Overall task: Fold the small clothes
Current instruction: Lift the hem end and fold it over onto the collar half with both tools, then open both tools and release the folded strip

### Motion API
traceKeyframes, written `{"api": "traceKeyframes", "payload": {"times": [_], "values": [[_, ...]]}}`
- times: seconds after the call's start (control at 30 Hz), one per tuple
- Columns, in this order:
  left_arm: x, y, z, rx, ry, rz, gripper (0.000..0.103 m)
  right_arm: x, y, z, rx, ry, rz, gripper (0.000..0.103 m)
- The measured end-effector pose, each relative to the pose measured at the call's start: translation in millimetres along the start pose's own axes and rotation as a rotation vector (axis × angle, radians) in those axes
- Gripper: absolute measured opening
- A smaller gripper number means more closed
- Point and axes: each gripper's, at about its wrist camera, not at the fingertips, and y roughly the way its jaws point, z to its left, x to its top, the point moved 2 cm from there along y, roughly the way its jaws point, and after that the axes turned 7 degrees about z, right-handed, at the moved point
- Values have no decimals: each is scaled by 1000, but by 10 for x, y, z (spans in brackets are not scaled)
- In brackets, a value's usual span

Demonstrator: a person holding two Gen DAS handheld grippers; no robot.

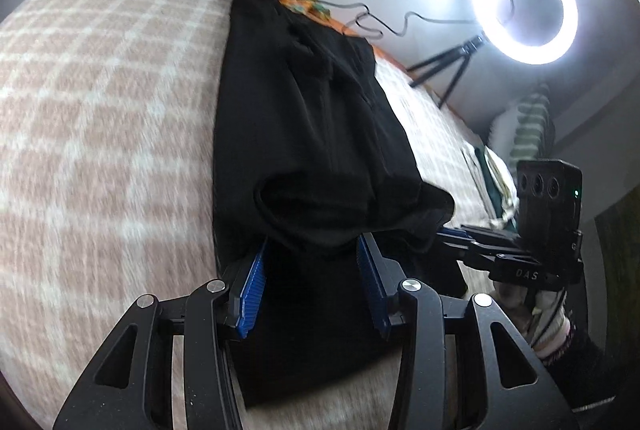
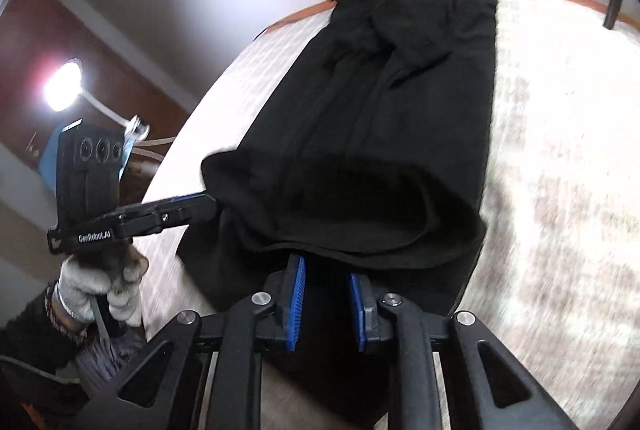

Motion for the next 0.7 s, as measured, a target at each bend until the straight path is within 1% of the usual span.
{"api": "traceKeyframes", "payload": {"times": [0.1,0.2,0.27,0.4,0.43,0.47,0.5,0.53,0.63,0.7], "values": [[88,-12,41,24,-10,-37,42,81,-72,-99,-32,39,-37,22],[144,-51,74,56,6,-70,42,149,-133,-191,-67,76,-75,23],[157,-110,115,85,14,-92,42,181,-179,-266,-114,96,-97,23],[167,-176,176,109,1,-116,42,204,-266,-312,-191,101,-131,26],[160,-174,183,115,0,-116,42,207,-275,-323,-208,102,-134,28],[151,-171,182,114,-2,-115,44,205,-287,-338,-220,106,-133,35],[140,-173,176,110,1,-113,45,202,-289,-356,-226,112,-130,37],[131,-159,161,112,8,-108,45,191,-292,-383,-226,121,-127,38],[108,-60,120,166,40,-82,45,171,-286,-455,-192,139,-116,38],[110,-5,122,199,45,-70,45,170,-263,-470,-191,141,-108,37]]}}
